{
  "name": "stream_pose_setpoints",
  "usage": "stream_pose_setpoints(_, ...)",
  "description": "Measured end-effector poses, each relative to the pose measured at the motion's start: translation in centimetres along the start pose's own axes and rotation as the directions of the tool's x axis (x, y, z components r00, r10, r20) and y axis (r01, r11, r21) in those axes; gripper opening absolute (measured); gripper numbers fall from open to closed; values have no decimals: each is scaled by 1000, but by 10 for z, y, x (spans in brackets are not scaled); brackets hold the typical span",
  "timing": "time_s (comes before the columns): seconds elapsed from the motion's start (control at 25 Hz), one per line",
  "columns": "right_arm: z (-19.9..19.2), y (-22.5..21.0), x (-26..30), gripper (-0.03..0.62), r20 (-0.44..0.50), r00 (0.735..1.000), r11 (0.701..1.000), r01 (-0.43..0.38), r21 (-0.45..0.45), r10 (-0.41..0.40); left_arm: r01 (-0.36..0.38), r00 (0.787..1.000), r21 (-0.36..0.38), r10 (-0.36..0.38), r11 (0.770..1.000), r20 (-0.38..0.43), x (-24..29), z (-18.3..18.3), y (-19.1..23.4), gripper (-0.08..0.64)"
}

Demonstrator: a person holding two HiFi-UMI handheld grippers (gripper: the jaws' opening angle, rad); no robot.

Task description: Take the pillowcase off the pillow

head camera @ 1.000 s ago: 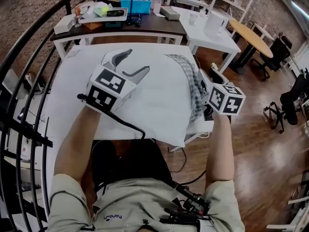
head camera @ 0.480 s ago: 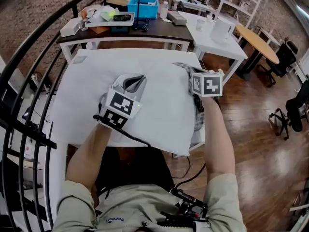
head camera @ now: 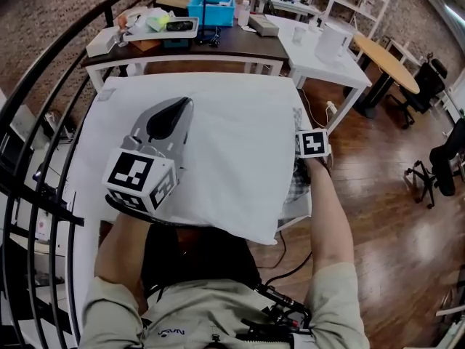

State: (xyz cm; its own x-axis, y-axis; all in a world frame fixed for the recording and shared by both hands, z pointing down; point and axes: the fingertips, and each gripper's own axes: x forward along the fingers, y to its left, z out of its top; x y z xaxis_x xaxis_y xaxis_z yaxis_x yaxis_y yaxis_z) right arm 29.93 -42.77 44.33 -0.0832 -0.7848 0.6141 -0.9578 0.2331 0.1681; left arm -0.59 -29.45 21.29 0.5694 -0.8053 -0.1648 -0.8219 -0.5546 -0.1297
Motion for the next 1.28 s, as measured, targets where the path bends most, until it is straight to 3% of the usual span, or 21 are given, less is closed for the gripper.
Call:
stream_pose_setpoints(0.16, 0, -16, -14, 8, 43, 995, 995, 91, -48, -89, -51, 998, 81, 54, 995, -38, 30, -29, 13, 14)
stream_pose_setpoints(0.32, 16, -15, -52, 41, 192, 979, 997, 75, -2, -73, -115, 990, 164, 127, 980, -68, 64, -65, 15, 17)
stream_pose_setpoints(0.44, 32, -2, -95, 41, 344, 938, 998, 45, 33, -54, -152, 982, 257, 176, 954, -71, 69, -63, 11, 18)
stream_pose_setpoints(0.56, 47, 14, -140, 41, 464, 885, 999, 23, 35, -37, -149, 983, 287, 173, 946, -61, 67, -60, 6, 25)
stream_pose_setpoints(0.8, 90, 73, -212, 25, 646, 762, 999, -21, -32, 37, -140, 990, 275, 138, 951, 27, 42, -34, -4, 44)
stream_pose_setpoints(1.0, 118, 125, -249, 5, 744, 663, 996, -44, -73, 84, -192, 976, 226, 161, 955, 147, -19, 14, -4, 6)
stream_pose_setpoints(1.16, 116, 151, -265, 4, 773, 629, 996, -52, -65, 84, -260, 961, 164, 238, 952, 142, -70, 14, 12, 6)
stream_pose_setpoints(1.28, 111, 162, -275, 3, 782, 617, 996, -61, -57, 83, -266, 961, 147, 249, 953, 123, -88, 7, 10, 6)
